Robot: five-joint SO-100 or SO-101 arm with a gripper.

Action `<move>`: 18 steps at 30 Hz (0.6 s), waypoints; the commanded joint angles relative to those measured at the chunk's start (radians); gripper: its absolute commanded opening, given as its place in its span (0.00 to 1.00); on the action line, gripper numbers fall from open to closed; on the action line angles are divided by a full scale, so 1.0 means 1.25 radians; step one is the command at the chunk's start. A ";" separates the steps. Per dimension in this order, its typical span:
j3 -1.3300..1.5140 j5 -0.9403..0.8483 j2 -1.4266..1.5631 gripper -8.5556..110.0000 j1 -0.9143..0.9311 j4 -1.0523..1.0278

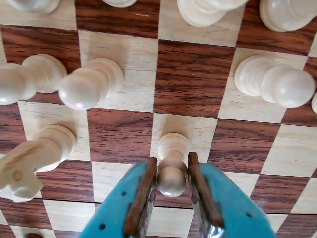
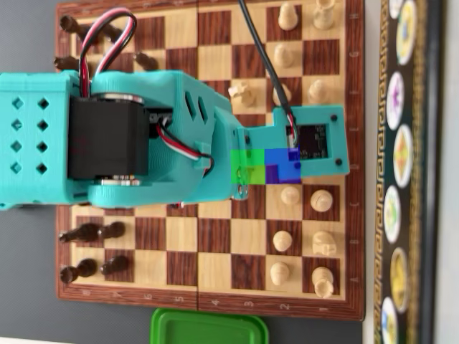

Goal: Play chess

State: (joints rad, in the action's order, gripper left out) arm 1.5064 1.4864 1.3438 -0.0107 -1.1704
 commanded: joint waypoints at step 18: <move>-0.042 -0.004 0.009 0.19 0.002 0.000</move>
State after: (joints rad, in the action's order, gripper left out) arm 1.5064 1.4864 1.3438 -0.0123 -1.1704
